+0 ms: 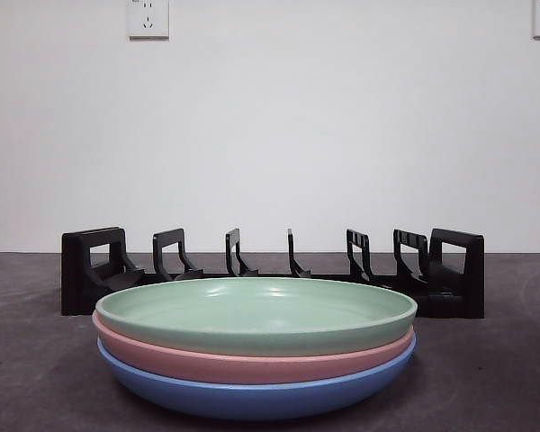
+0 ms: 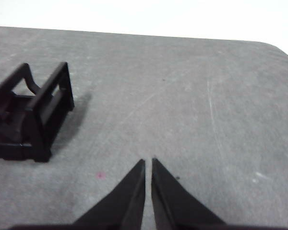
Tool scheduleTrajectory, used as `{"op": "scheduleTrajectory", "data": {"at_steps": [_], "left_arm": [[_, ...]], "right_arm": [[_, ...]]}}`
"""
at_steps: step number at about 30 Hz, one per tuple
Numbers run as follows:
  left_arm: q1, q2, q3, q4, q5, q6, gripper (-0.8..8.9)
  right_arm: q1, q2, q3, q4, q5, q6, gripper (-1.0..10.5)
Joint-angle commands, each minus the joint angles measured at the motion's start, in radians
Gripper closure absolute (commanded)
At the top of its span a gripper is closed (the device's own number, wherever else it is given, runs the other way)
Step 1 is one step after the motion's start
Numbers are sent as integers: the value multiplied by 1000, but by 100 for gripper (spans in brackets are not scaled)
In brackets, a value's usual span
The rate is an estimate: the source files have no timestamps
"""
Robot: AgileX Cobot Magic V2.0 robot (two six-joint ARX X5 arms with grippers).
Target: Place the plate
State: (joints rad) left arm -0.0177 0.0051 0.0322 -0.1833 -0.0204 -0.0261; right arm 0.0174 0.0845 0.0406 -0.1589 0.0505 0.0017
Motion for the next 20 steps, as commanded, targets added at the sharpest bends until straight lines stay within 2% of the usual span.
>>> {"op": "scheduleTrajectory", "data": {"at_steps": [1,6,20], "left_arm": [[0,-2,-19,-4,2,-5,806],[0,-2,-19,-4,2,-5,806],[0,-2,-19,-4,2,-5,806]], "right_arm": [[0,-37,-28,12,2,19,926],[-8,-81,-28,13,10,-16,926],[-6,-81,-28,17,10,-16,926]]}}
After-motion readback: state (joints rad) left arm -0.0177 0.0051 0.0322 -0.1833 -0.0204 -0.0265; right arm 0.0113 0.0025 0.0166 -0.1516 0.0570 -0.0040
